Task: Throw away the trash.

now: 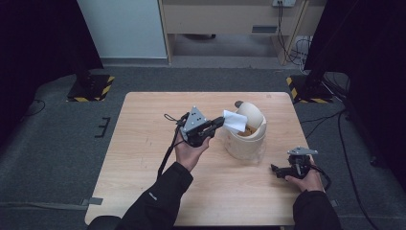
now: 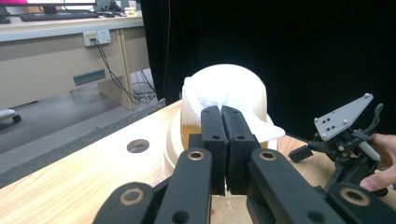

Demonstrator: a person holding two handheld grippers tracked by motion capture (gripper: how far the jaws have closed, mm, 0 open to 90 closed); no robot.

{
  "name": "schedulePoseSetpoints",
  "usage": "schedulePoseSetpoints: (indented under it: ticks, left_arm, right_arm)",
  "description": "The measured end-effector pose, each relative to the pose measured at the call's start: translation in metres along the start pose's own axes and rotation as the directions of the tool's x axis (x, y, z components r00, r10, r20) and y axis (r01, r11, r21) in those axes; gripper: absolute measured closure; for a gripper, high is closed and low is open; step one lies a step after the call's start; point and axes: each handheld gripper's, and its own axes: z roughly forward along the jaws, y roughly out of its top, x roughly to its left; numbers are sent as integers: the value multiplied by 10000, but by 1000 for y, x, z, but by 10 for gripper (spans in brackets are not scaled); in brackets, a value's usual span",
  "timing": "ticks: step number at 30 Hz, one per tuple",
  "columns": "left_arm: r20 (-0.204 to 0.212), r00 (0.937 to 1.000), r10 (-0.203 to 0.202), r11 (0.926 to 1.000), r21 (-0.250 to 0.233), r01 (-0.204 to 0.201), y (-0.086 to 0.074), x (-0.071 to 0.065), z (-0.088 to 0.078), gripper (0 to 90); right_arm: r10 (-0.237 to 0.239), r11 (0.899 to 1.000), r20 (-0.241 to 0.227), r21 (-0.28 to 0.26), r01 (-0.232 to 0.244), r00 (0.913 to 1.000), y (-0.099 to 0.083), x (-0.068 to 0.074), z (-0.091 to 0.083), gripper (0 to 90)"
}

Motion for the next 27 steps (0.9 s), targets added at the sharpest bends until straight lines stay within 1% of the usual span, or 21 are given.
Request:
schedulePoseSetpoints:
  ticks: [14,20,27]
  left_arm:
    - [-92,9998,189,9983,547,-184,-9,-2,14,883]
    - [-175,9997,152,9973,715,-139,-13,-3,22,883]
    - [-280,9996,32,9972,752,-11,-17,-4,30,883]
  right_arm:
    - [3,10000,-1,-1,-3,10000,0,0,0,7]
    - [4,10000,-2,2,-4,10000,0,0,0,6]
    - [-1,10000,-1,-2,1,10000,0,0,0,7]
